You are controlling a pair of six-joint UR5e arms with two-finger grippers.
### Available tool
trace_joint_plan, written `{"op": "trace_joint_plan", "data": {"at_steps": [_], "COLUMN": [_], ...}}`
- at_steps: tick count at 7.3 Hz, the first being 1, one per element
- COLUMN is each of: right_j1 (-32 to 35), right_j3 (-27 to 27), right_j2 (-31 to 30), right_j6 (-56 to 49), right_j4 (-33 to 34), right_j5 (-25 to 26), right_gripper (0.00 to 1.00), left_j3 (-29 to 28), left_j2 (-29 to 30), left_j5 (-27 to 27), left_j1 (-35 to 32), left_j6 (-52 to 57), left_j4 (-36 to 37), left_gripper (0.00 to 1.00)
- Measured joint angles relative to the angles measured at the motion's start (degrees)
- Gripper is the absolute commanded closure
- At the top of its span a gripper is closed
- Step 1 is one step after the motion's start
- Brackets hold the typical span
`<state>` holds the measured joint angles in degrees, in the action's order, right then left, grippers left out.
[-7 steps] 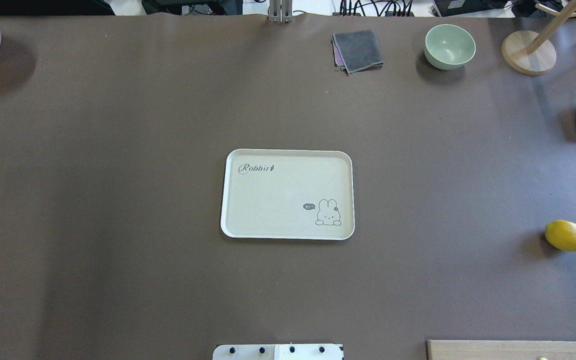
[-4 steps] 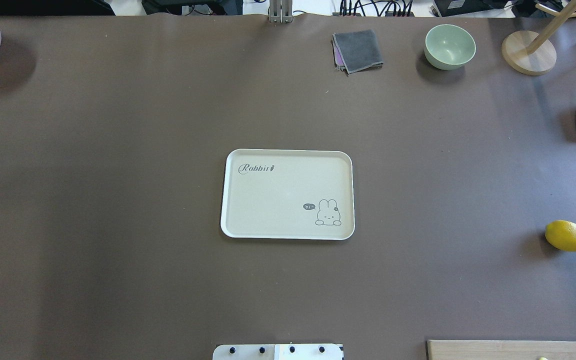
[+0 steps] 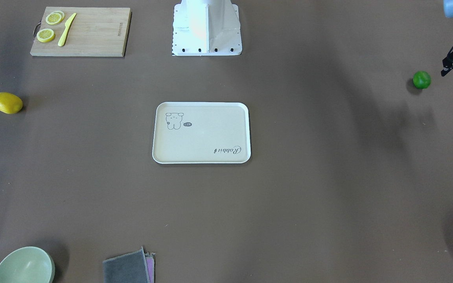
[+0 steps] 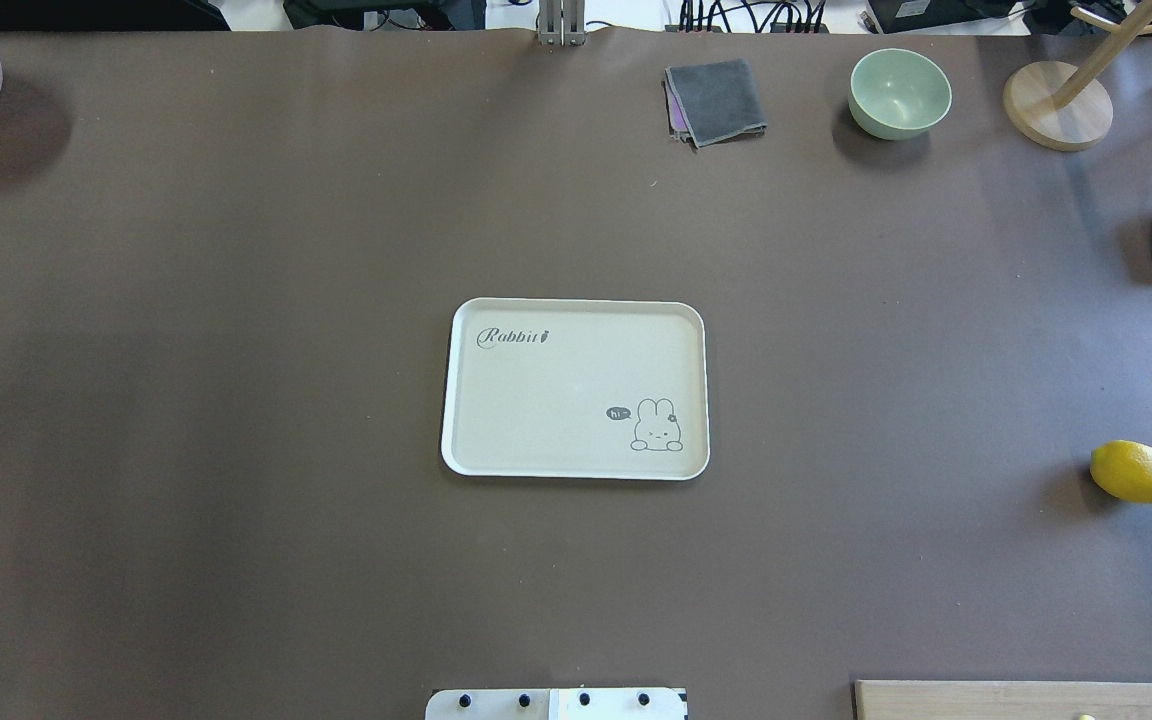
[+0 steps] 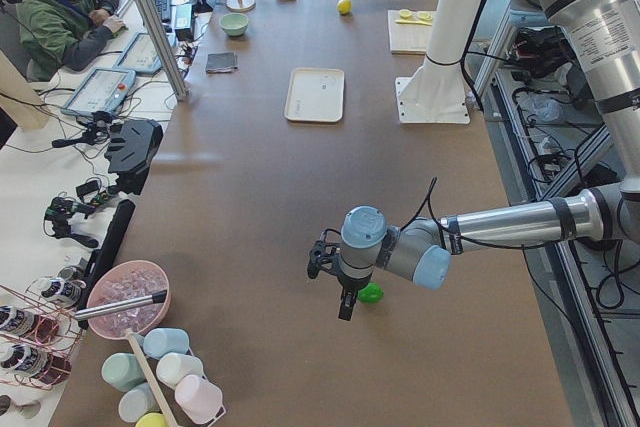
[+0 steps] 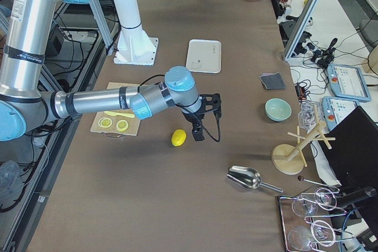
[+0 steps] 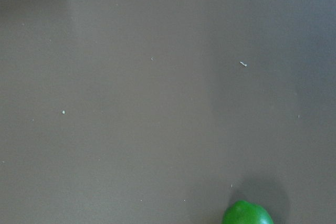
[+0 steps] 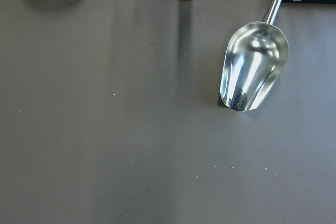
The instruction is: Place all lemons on tray
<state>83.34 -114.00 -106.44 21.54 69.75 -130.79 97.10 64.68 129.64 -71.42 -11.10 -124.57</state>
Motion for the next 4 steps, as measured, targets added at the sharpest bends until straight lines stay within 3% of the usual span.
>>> {"op": "trace_joint_plan", "data": {"at_steps": [4], "right_j1": [0.0], "right_j3": [0.1], "right_j2": [-0.5], "right_j6": [0.1], "right_j4": [-2.0], "right_j5": [0.0], "right_gripper": [0.0], "left_j3": [-4.8], "left_j2": [0.7], "left_j5": [1.4], "left_j1": [5.2], "left_j6": [-1.1], "left_j4": [-4.3], "left_gripper": [0.01]}}
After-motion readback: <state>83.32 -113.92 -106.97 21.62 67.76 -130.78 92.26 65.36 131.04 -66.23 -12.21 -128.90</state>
